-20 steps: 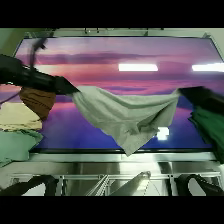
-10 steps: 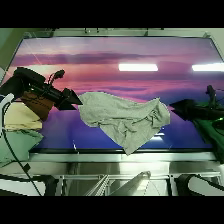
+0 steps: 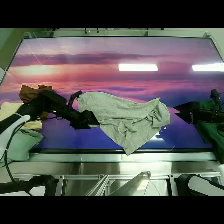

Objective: Fold the shirts.

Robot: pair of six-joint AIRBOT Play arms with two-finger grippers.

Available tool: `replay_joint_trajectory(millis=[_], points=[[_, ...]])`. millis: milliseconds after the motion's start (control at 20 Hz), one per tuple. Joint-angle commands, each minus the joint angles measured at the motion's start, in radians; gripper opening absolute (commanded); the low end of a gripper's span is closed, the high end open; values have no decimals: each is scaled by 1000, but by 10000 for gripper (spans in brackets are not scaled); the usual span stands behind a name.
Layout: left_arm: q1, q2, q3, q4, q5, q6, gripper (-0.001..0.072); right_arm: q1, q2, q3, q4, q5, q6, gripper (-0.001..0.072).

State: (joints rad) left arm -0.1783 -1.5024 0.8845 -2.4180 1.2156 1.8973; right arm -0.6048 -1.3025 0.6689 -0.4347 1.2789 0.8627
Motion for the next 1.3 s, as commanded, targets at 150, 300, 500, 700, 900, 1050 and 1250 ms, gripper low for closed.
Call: replay_joint_trajectory(millis=[150, 300, 500, 700, 900, 1050, 1250], points=[[-62, -124, -33, -72, -176, -18, 603, -3, 0, -1, 8, 46, 2, 490], [-62, -142, 30, -63, -190, -16, 522, -5, 0, 0, -26, 29, 63, 491], [-62, -142, 126, -60, -198, 5, 25, -4, -2, -1, -210, -70, 233, 499], [-62, -142, 170, -60, -192, 6, 25, -2, -4, -9, -327, -147, 333, 652], [-62, -142, 174, -61, -185, 12, 25, 80, -58, -36, -272, -216, 339, 649], [-61, -142, 174, -60, -169, 13, 25, 205, -124, -35, -151, -303, 307, 643], [-43, -137, 174, -62, -143, 19, 25, 297, -151, -31, 141, -311, 101, 92]])
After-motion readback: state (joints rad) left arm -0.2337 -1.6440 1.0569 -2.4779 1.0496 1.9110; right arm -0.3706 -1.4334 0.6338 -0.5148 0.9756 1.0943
